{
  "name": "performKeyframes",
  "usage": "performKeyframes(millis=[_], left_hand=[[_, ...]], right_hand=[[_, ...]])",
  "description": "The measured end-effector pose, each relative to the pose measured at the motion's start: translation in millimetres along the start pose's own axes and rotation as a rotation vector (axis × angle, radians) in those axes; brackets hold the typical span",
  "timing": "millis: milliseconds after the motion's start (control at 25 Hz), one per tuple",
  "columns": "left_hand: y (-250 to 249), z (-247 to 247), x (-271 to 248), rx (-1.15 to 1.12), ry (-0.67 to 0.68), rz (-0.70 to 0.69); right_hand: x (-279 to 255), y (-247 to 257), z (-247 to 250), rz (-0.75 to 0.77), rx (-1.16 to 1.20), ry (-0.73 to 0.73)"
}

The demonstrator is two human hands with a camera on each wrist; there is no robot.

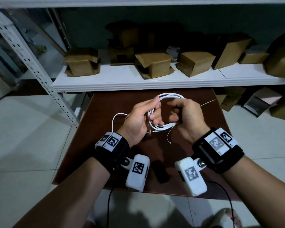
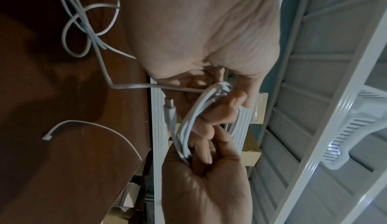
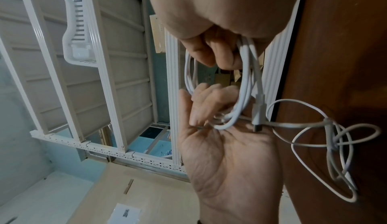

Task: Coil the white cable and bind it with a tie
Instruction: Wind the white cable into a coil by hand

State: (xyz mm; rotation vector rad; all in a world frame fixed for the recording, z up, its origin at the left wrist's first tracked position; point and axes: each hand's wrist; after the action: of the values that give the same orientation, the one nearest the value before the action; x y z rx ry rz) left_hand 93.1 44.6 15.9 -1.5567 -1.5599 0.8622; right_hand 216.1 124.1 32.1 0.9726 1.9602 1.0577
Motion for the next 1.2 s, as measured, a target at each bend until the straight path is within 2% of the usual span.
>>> performKeyframes(millis=[160,360,480,600,880,1200], left_hand=[[6,-5,-1,-0.121,-0.022,0.006],[1,4,1,-0.041,-0.066,0.013],[-9,9,2,0.013,-0.133,0.019],[-15,12,1,-0.068,-0.154,0.055],[-10,10,2,0.119,0.004,0.121],[7,14,0,0.25,0.168,0.021]], right_hand=[[-2,-5,-2,-0.01,0.055,-0.03],[4,7,3,0.008,0.067,-0.07],[7,15,4,-0.002,0.091,-0.043],[7,14,1,-0.029,0.124,0.003],[6,16,8,-0.021,0.073,-0.04],[13,18,15,0.009,0.078,-0.068]])
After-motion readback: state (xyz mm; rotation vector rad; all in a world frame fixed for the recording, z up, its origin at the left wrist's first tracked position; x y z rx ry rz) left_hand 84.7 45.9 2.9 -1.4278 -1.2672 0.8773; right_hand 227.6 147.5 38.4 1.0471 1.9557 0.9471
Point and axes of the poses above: each hand's wrist, its own x-axis towards the middle knuckle, its own z-axis out of the back of the hand, y = z × x, and after that the axes turned 12 degrees about y, right-handed
